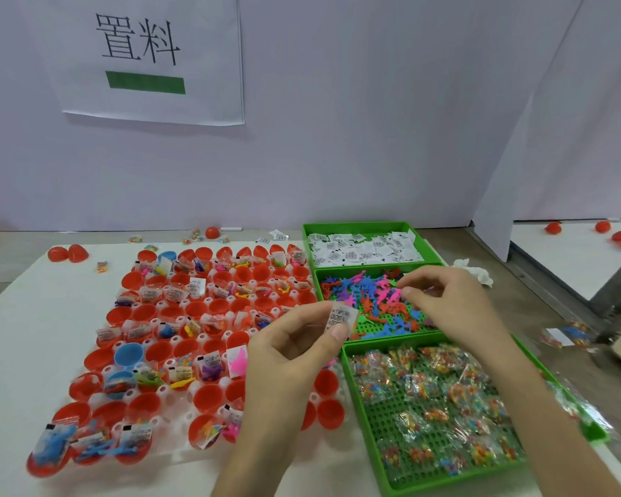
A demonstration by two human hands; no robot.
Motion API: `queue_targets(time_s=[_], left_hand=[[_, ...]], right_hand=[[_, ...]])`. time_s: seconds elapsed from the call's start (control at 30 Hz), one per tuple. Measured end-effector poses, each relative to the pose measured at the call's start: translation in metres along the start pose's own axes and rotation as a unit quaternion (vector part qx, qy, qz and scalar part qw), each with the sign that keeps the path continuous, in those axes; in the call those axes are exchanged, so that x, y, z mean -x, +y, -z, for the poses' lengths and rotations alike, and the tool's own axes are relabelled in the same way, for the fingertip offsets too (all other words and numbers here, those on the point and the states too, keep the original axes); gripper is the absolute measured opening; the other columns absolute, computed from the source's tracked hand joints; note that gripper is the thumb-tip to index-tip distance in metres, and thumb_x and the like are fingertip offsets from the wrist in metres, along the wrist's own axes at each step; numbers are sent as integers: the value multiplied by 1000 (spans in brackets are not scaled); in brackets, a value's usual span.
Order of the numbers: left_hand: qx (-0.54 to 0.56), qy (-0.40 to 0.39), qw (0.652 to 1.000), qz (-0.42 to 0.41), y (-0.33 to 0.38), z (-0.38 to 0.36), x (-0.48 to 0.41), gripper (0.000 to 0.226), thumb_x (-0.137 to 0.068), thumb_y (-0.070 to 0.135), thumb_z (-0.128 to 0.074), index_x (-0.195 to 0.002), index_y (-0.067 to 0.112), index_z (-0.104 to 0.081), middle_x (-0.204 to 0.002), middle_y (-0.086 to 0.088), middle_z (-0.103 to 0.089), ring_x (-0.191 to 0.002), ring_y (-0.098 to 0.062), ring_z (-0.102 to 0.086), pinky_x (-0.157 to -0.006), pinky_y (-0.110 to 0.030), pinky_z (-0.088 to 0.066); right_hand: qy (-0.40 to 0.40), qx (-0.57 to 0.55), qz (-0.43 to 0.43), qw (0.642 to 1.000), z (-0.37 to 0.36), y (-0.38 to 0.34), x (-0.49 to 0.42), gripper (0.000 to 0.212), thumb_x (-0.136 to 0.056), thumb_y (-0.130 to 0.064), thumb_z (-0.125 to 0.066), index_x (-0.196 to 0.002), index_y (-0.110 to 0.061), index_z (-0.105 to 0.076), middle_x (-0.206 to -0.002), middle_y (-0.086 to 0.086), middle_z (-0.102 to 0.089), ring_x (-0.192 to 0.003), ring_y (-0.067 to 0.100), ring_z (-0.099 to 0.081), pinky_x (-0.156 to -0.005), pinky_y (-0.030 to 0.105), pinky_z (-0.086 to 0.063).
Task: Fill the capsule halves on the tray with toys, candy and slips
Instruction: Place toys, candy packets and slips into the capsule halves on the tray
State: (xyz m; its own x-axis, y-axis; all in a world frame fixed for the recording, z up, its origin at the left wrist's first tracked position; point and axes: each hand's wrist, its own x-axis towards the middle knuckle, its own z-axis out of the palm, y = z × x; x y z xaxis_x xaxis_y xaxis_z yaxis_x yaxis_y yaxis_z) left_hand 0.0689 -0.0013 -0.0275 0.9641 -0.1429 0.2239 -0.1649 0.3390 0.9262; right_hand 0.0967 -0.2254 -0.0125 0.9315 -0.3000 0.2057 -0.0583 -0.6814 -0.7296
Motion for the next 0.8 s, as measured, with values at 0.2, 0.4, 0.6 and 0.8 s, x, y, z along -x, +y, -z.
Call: queue_targets(time_s=[0.2,0.4,0.6,0.8], left_hand=[[14,2,1000,0,3,0,1,23,-69,19,-74,-91,24,-75,-81,5,-69,-72,-8,-70,-65,-16,-53],[4,-11,1000,-2,-1,4,0,21,-74,17,-78,-93,25,-74,-77,14,-64,-72,-2,-63,-68,-16,-52],[-13,4,1000,11,-4,4,0,22,-70,22,-75,-91,29,-75,-79,9,-70,-75,-8,-66,-68,-16,-52],[-23,-1,1000,13,-5,4,-1,22,-72,21,-74,-94,21,-75,-88,-4,-74,-82,-15,-69,-72,-20,-55]], right_hand=[[-112,202,-39,972,-25,14,-16,19,-89,-23,-74,-107,-23,-71,-96,-8,-61,-88,10,-56,-75,22,-41],[-70,192,-24,979,-30,26,-13,12,-87,-18,-75,-88,-28,-68,-82,-15,-59,-75,-1,-53,-58,16,-36],[24,102,-4,994,-18,24,-8,19,-89,-19,-73,-75,-31,-67,-80,-19,-63,-71,-1,-55,-59,15,-36],[-110,174,3,979,-24,29,-8,25,-91,-25,-71,-114,-34,-65,-108,-9,-58,-77,-3,-50,-74,25,-40]])
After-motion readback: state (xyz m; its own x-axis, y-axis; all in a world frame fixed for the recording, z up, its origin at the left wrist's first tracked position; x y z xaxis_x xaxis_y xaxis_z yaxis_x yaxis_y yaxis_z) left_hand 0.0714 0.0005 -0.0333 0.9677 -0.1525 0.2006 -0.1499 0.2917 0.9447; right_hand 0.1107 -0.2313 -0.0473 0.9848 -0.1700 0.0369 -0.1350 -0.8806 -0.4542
